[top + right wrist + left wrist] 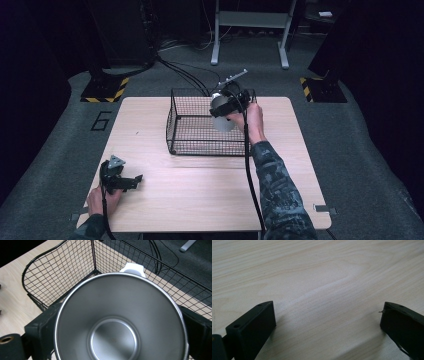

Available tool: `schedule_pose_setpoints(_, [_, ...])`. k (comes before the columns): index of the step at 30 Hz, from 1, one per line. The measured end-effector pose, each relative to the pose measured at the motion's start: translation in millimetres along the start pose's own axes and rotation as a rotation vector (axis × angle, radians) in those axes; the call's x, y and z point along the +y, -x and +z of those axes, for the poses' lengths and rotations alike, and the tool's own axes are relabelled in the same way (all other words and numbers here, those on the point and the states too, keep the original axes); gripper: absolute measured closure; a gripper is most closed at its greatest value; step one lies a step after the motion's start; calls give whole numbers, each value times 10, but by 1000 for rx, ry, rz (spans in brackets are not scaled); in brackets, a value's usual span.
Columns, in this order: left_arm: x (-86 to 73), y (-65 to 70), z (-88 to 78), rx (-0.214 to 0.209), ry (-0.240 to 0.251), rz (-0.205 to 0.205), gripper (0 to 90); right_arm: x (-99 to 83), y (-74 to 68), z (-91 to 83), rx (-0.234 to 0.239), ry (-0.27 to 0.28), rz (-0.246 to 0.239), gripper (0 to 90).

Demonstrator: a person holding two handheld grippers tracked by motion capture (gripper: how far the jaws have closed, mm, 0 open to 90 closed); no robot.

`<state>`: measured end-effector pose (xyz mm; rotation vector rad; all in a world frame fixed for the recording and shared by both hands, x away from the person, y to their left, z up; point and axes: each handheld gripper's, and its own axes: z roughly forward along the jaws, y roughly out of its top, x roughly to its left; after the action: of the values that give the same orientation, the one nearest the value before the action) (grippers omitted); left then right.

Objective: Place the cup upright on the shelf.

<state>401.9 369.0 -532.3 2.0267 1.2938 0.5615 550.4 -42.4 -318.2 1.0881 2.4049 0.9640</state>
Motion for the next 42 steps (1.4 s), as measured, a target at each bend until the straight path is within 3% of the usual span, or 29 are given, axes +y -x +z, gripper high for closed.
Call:
schedule_pose_setpoints(16, [1,-1,0,0,0,1,1,-71,156,435,12,-64,70,56])
schedule_pose_setpoints(19, [1,-2,1,0,0,1,1,-99,177,533,20,-82,100,56])
schedule_pose_setpoints(33, [1,-2,1,0,0,1,1,-139,198,765,21,-125,121,56])
schedule_pose_setpoints(42, [1,-2,1,-1,0,2,1,-260,194,938,19,-164,142,56])
